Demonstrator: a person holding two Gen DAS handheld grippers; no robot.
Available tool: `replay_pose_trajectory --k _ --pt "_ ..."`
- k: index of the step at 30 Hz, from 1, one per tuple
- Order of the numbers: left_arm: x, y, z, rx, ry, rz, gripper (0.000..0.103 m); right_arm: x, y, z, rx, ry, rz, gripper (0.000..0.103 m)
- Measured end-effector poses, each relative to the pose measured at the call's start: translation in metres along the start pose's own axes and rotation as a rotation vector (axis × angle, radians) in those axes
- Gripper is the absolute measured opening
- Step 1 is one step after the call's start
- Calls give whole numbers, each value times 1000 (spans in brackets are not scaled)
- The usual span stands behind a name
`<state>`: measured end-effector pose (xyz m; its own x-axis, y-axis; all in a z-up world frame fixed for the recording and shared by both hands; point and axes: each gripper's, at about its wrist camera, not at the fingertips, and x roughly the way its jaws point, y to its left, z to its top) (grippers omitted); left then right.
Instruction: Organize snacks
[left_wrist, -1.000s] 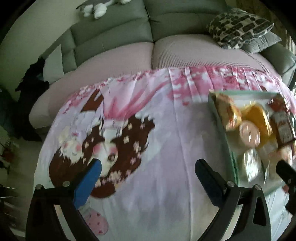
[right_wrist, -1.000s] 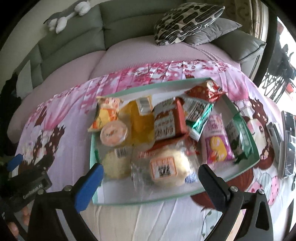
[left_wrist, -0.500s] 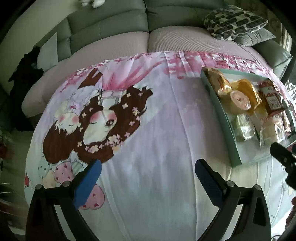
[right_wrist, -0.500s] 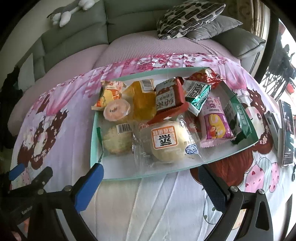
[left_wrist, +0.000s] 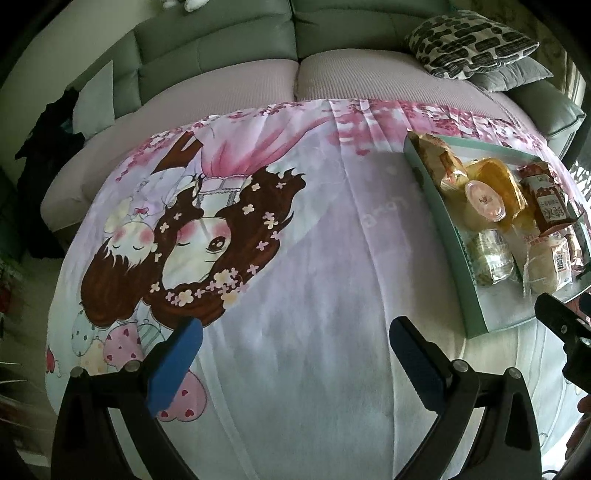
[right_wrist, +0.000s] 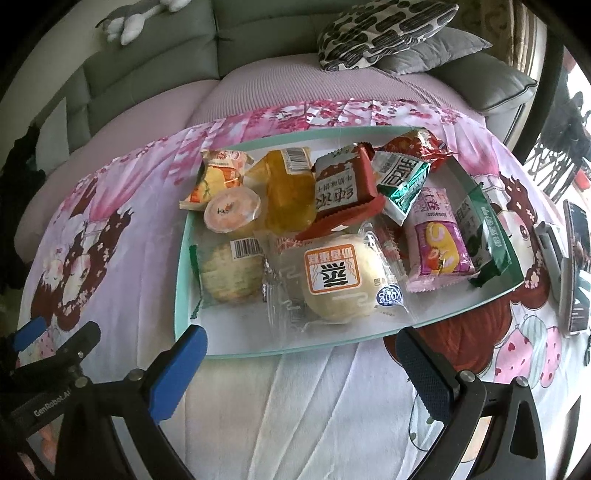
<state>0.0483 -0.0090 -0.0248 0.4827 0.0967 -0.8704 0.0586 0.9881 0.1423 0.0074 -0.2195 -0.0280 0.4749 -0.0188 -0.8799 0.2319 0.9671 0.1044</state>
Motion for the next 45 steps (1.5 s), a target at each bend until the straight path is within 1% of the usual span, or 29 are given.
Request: replay_pose_trajectory --k 14,25,45 --pt "2 -4 1 9 1 -15 101 2 1 1 4 -1 17 103" --pt "4 1 2 -20 4 -11 101 4 0 0 14 5 11 103" --pt "5 2 2 -33 9 -12 101 7 1 -1 13 17 4 103"
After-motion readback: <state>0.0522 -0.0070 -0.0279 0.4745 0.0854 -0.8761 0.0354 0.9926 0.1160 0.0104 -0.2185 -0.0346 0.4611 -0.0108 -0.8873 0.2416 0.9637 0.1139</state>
